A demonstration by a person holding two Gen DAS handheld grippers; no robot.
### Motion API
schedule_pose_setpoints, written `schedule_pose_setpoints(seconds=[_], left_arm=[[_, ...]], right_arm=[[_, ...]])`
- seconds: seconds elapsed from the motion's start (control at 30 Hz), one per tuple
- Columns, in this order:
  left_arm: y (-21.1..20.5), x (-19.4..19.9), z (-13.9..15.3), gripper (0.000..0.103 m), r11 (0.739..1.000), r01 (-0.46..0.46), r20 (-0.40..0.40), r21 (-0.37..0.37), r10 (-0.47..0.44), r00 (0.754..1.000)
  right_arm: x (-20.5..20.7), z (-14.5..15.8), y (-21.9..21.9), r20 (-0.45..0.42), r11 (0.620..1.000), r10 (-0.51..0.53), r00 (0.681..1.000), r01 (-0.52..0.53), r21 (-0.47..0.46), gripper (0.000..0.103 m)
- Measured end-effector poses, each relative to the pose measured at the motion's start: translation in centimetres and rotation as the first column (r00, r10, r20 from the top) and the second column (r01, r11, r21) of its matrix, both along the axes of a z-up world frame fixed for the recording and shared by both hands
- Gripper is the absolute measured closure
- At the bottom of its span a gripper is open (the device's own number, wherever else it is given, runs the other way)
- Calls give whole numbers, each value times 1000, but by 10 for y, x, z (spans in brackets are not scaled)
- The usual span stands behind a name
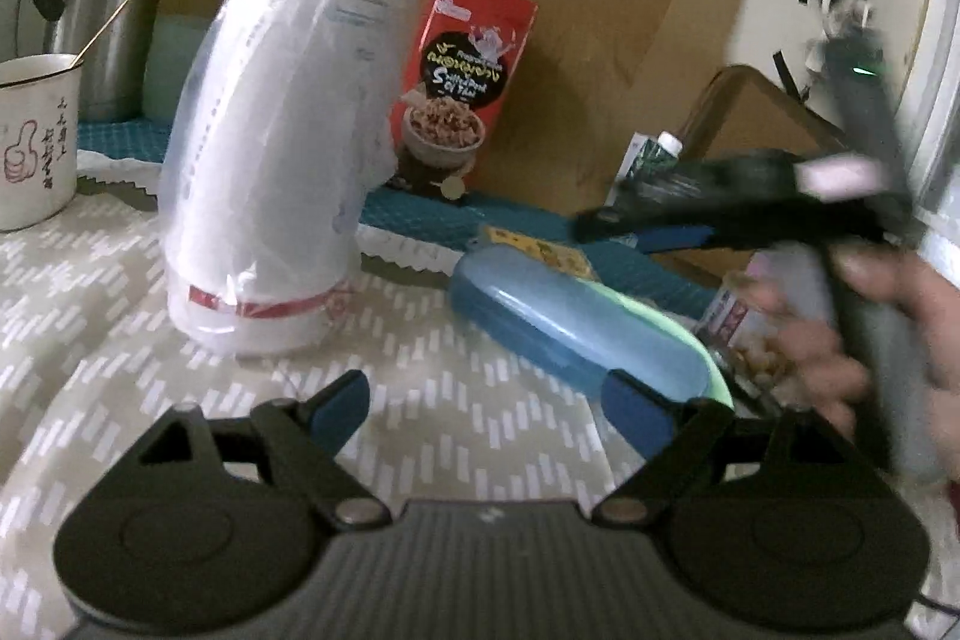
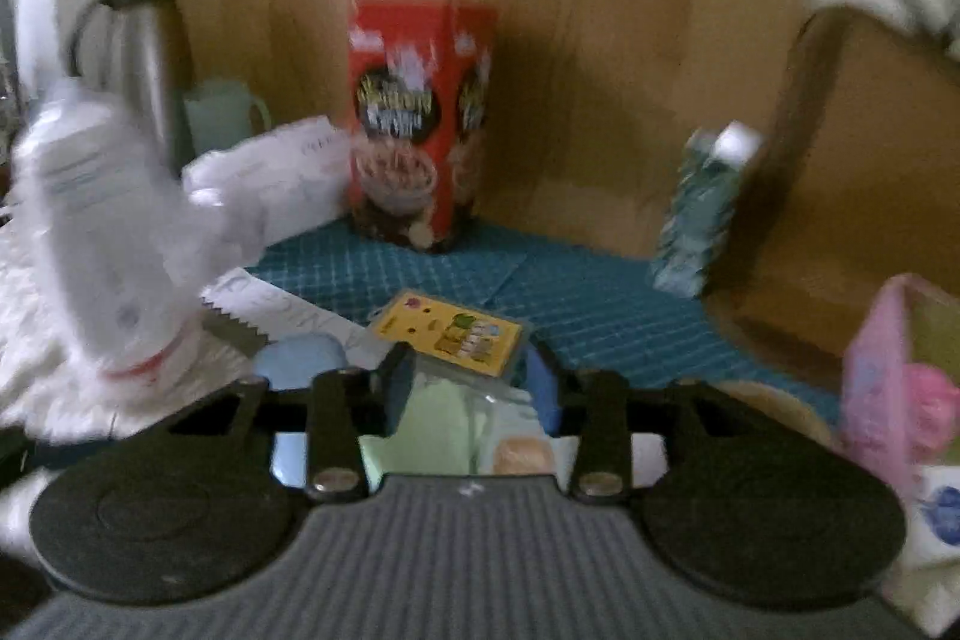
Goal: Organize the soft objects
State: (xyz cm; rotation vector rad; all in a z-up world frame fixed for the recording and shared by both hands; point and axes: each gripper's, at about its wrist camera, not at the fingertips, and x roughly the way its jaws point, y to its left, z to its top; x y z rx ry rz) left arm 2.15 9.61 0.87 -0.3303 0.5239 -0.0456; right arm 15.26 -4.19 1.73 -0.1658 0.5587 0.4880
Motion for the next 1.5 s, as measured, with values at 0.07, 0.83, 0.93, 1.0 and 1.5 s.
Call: schedule_pose_setpoints(seconds=[0.07, 0.83, 0.93, 1.0, 1.5], left_arm=[[2, -1, 0, 15, 1000, -2, 6, -16, 2, 1000], [8, -6, 2, 15, 999, -23, 31, -32, 24, 999], [14, -6, 1, 15, 997, -37, 27, -64, 39, 999], [18, -6, 0, 15, 995, -44, 21, -88, 46, 999], [6, -11, 3, 15, 999, -18, 10, -29, 19, 1000]], right_arm=[[24, -4, 14, -74, 999, -47, 996, 48, 6, 29], [36, 14, 25, -38, 990, -106, 994, 110, 93, 9], [-4, 31, -3, 45, 990, -36, 998, 30, 135, 9], [-37, 37, -26, 87, 988, 20, 996, -33, 150, 9], [-178, -48, -99, -75, 995, 67, 995, -61, 78, 8]])
